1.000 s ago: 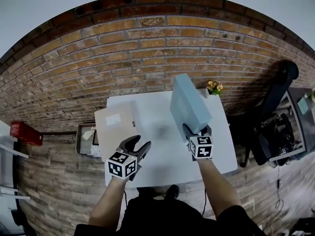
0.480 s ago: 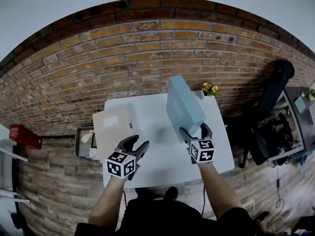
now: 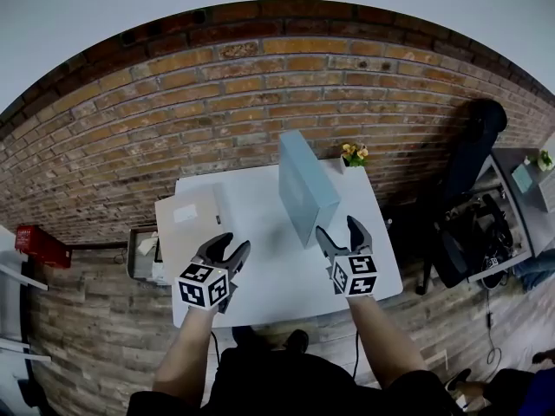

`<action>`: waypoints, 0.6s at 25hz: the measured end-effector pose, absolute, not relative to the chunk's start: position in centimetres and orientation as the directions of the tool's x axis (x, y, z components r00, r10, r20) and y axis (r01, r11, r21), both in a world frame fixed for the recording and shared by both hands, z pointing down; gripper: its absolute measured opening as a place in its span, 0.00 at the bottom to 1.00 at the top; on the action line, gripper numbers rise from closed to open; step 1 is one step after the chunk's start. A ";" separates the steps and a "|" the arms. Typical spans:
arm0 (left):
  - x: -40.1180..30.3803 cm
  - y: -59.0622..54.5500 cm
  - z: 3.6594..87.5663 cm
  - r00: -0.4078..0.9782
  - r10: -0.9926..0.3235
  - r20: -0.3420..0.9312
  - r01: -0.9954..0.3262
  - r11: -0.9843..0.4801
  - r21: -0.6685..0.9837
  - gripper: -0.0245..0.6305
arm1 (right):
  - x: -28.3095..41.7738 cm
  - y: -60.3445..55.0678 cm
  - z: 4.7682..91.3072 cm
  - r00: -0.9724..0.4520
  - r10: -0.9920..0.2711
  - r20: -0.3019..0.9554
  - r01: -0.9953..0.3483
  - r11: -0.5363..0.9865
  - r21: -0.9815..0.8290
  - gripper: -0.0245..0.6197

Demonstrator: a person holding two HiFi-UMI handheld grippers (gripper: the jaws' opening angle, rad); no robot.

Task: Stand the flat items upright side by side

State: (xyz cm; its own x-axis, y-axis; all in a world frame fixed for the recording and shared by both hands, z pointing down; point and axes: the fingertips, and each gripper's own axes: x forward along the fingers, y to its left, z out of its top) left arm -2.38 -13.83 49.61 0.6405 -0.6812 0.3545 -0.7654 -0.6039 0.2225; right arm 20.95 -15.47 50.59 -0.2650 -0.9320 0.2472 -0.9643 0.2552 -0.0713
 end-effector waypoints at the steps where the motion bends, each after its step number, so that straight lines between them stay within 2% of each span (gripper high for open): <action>1: -2.3 -13.6 49.4 0.634 -0.689 0.352 -0.771 -0.599 0.216 0.35 | 21.3 -14.8 50.4 -0.263 -0.934 0.241 -0.965 0.252 -0.076 0.58; 5: -3.2 -13.1 48.7 0.595 -0.725 0.347 -0.800 -0.574 0.174 0.34 | 21.5 -12.4 50.1 -0.261 -0.941 0.215 -0.965 0.246 -0.097 0.33; 10: -6.5 -12.7 48.2 0.539 -0.775 0.331 -0.840 -0.521 0.150 0.31 | 16.7 -10.4 49.8 -0.320 -0.925 0.206 -0.947 0.315 -0.059 0.19; 13: -9.4 -12.9 47.9 0.514 -0.798 0.315 -0.857 -0.494 0.150 0.30 | 12.3 -9.9 49.6 -0.384 -0.898 0.216 -0.922 0.383 -0.050 0.06; 15: -12.0 -13.0 47.9 0.499 -0.810 0.309 -0.866 -0.478 0.145 0.29 | 9.0 -10.0 49.6 -0.438 -0.872 0.221 -0.898 0.437 -0.054 0.06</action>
State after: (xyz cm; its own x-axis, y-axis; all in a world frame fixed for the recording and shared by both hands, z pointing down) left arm -11.99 -13.01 47.91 0.4986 -0.8099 0.3089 -0.8663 -0.4781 0.1446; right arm 9.03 -10.02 49.56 -0.4376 -0.8716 0.2211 -0.8978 0.4371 -0.0537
